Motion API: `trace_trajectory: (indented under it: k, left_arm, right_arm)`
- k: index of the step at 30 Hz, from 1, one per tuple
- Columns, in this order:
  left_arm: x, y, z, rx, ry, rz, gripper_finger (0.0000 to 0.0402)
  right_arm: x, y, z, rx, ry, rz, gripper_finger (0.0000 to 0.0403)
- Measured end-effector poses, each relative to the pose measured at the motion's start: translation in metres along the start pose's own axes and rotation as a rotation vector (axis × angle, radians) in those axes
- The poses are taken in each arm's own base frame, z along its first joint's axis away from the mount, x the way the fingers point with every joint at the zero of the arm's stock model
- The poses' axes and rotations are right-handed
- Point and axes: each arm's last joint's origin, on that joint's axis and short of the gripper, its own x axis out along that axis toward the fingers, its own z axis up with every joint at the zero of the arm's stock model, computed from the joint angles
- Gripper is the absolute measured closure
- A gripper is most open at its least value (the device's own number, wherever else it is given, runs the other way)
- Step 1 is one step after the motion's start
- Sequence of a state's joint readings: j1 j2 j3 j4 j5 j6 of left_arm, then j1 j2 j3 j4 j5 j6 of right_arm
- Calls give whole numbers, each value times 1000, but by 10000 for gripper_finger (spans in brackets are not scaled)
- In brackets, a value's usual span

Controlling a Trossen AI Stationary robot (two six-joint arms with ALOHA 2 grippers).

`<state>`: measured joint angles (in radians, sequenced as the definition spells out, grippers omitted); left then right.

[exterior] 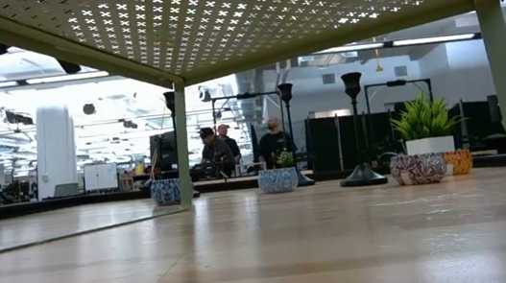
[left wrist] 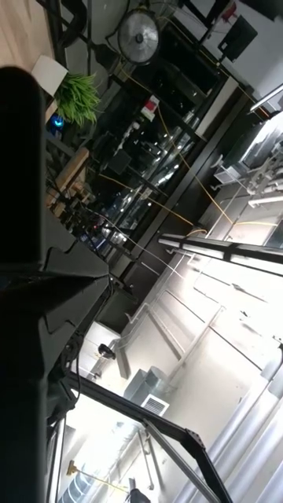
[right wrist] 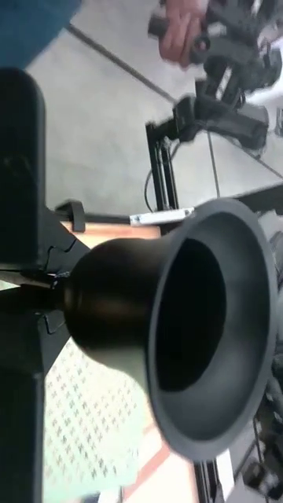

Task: Pick & Place candle stick holders
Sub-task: Put the candle holder on the shelf

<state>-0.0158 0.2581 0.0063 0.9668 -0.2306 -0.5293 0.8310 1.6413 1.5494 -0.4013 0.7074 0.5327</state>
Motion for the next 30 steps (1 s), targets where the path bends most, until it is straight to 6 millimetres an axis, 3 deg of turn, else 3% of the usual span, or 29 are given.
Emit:
trace_trajectory:
  k: [30]
  left_arm:
    - [0, 0, 0, 0, 0, 0, 393]
  right_arm:
    - [2, -3, -1, -18, 25, 7, 402]
